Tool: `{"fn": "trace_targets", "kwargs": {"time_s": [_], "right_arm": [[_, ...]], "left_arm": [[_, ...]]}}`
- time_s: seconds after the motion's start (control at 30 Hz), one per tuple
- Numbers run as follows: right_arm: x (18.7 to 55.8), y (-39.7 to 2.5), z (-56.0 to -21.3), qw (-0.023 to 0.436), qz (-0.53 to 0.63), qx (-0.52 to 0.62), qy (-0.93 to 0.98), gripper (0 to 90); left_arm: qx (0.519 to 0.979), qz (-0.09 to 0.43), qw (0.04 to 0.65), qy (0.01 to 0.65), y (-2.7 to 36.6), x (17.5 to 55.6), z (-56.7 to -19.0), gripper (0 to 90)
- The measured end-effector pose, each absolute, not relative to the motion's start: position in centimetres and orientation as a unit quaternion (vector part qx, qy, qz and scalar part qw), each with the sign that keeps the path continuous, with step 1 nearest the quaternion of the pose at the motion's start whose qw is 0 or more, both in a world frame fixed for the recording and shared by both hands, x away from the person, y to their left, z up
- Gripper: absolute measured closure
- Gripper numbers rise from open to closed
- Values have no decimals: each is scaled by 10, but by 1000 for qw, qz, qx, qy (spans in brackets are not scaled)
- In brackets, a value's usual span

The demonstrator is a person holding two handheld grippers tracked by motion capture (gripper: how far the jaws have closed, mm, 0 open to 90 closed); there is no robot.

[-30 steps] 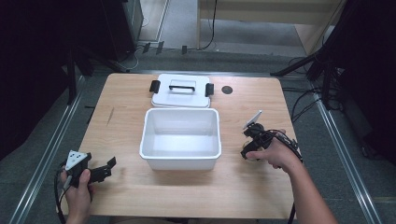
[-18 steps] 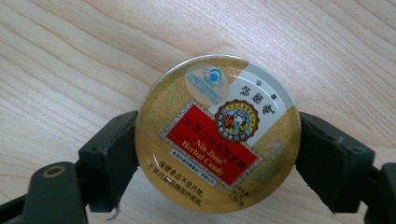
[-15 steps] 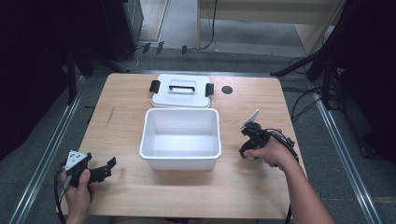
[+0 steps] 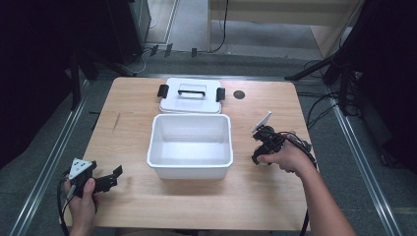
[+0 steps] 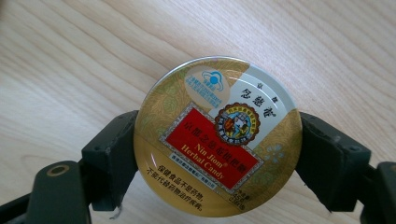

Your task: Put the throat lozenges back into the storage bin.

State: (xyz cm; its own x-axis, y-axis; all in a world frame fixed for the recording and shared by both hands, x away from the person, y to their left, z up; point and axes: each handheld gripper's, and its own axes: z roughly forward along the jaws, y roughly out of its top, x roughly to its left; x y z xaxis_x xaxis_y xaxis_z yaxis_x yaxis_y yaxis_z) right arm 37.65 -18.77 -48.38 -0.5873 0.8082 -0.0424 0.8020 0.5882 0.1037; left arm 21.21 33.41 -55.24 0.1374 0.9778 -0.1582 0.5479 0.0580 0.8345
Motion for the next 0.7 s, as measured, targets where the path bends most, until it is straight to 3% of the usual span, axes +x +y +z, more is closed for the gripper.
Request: {"fn": "trace_targets", "kwargs": {"time_s": [0.7], "right_arm": [[376, -156, -419, 54, 69, 370, 925, 204]], "left_arm": [[634, 263, 409, 602, 334, 212, -552, 0]]}}
